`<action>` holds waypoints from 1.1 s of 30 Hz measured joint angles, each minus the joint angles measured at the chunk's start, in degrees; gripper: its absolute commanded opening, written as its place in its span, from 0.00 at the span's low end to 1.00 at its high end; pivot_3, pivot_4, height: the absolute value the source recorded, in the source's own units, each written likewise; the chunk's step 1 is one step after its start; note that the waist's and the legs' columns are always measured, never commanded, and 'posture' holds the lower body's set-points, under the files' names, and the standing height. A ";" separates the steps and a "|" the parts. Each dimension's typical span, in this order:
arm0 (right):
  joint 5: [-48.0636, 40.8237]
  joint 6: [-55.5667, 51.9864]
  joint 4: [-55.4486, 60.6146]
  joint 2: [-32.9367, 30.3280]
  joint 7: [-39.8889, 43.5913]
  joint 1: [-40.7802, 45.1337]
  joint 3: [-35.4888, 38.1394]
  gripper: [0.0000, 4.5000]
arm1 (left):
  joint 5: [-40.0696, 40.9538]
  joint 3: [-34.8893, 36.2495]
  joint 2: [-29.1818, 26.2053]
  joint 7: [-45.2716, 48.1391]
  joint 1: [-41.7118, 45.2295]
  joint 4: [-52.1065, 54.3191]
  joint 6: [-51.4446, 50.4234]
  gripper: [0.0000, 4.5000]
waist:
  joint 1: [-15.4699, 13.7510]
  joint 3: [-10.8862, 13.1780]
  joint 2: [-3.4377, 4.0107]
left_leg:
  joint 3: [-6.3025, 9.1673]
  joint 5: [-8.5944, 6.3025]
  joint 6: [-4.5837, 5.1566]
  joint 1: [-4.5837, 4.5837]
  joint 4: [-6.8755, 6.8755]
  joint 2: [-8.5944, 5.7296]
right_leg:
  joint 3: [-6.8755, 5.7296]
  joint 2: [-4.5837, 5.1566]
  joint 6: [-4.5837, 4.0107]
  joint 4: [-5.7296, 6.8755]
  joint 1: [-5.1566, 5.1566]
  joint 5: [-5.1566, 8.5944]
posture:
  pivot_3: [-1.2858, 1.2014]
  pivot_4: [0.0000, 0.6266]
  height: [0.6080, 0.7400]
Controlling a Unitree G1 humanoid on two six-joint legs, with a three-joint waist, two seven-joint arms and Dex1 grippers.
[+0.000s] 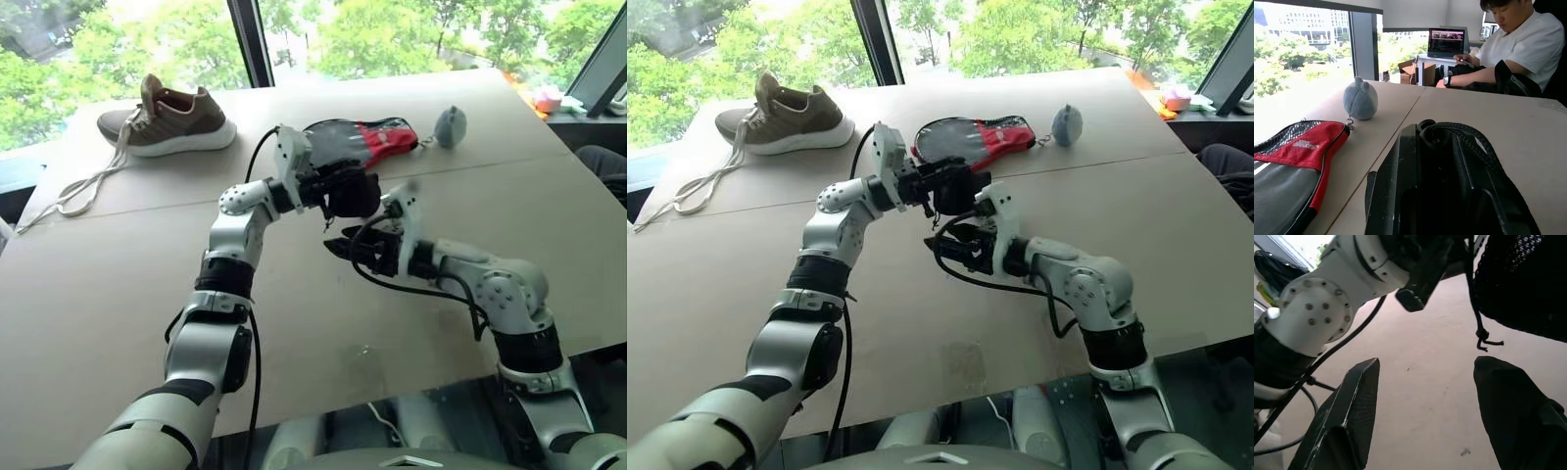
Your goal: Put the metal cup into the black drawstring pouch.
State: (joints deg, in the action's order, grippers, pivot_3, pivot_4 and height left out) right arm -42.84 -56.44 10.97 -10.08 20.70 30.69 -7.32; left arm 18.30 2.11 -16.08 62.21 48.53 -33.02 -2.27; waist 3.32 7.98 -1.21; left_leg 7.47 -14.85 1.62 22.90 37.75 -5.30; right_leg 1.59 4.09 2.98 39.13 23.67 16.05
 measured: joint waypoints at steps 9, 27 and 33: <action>9.69 6.90 -6.33 2.17 1.46 0.70 -4.27 0.69 | 0.02 0.12 -0.23 -0.02 -0.05 0.20 -0.86 0.04 | -0.73 0.00 0.00 | 0.08 0.00 0.00 0.02 0.00 -0.01 | -0.16 -0.02 0.00 -0.07 0.00 0.00 | 0.52 0.24 1.00; 13.76 12.21 -12.05 10.28 1.74 4.50 -1.72 0.69 | 0.44 0.17 -0.13 -0.17 -0.05 0.46 -1.09 0.04 | -0.58 0.00 0.00 | 0.11 0.00 0.00 0.02 0.02 -0.01 | -0.16 -0.03 0.00 -0.03 0.01 0.00 | 0.52 0.24 1.00; 13.50 12.22 -12.05 12.40 2.24 4.49 -1.61 0.52 | 0.53 0.13 -0.12 -0.25 -0.06 0.51 -1.09 0.04 | -0.06 0.00 0.00 | 0.12 0.00 -0.01 0.02 0.03 -0.01 | -0.15 -0.02 0.00 -0.02 0.00 0.00 | 0.52 0.24 1.00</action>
State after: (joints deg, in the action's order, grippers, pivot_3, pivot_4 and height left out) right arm -29.34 -44.23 -1.08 2.32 22.94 35.18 -8.93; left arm 18.83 2.25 -16.20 61.96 48.47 -32.50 -3.36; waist 3.27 7.98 -1.21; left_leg 7.58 -14.85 1.62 22.92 37.78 -5.31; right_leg 1.43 4.06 2.98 39.11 23.67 16.05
